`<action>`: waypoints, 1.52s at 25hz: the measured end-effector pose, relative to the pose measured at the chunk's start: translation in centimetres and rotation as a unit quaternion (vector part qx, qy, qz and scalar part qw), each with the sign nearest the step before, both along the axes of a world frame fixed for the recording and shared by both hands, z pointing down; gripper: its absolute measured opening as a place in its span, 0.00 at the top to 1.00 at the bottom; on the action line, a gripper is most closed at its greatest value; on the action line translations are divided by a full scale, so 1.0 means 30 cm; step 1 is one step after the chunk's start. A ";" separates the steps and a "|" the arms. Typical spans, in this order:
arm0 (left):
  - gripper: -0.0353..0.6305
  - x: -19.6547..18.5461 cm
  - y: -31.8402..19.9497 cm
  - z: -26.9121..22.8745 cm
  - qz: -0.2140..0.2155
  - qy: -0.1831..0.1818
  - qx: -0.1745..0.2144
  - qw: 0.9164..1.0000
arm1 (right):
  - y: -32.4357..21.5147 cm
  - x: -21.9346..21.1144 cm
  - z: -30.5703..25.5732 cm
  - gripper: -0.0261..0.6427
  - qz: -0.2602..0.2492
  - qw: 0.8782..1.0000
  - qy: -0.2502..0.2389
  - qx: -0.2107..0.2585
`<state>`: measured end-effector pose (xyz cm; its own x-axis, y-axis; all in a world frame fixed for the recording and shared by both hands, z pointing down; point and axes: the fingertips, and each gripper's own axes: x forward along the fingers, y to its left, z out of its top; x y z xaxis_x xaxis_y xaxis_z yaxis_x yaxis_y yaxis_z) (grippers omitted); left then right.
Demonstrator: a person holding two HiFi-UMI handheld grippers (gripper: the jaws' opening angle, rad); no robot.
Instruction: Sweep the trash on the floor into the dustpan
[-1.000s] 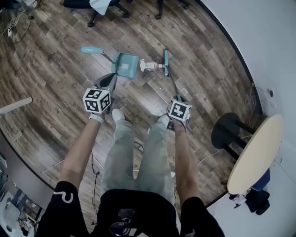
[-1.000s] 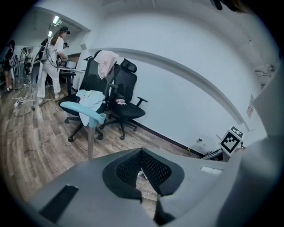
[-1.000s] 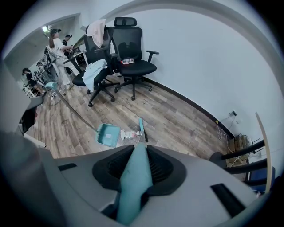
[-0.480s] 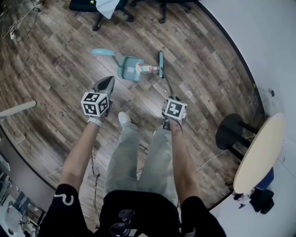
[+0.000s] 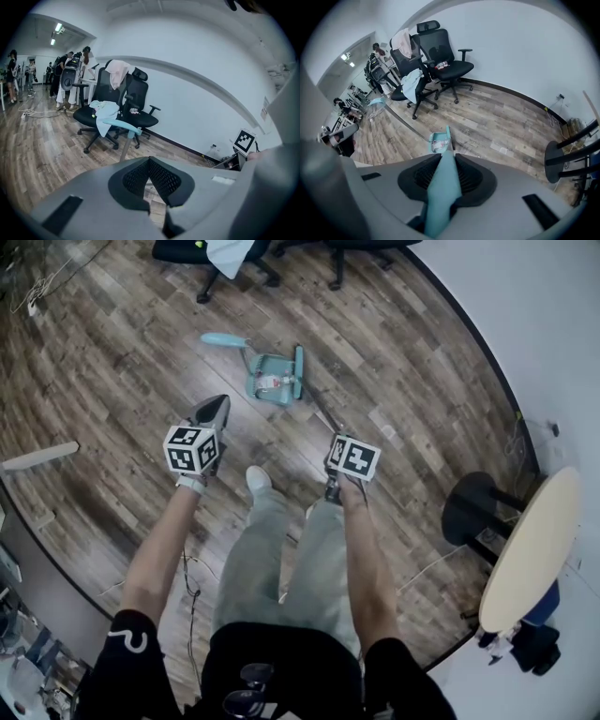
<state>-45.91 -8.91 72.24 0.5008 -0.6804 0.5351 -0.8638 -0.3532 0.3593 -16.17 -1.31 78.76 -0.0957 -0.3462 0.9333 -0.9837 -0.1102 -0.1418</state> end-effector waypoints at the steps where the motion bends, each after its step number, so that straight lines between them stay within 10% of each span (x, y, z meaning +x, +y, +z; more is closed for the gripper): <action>1: 0.96 0.007 0.004 -0.005 0.002 -0.001 0.001 1.000 | 0.009 0.007 -0.002 0.83 0.004 1.000 -0.004 0.001; 12: 0.96 0.369 0.054 -0.007 0.065 -0.014 -0.002 0.998 | 0.148 0.346 -0.033 0.83 0.068 0.997 -0.004 0.022; 30: 0.96 1.633 0.257 -0.057 0.262 0.019 0.001 0.965 | 0.746 1.449 -0.126 0.83 0.260 0.964 0.050 0.008; 38: 0.96 1.777 0.297 -0.053 0.287 0.023 -0.003 0.958 | 0.844 1.496 -0.076 0.84 0.256 0.965 0.049 -0.018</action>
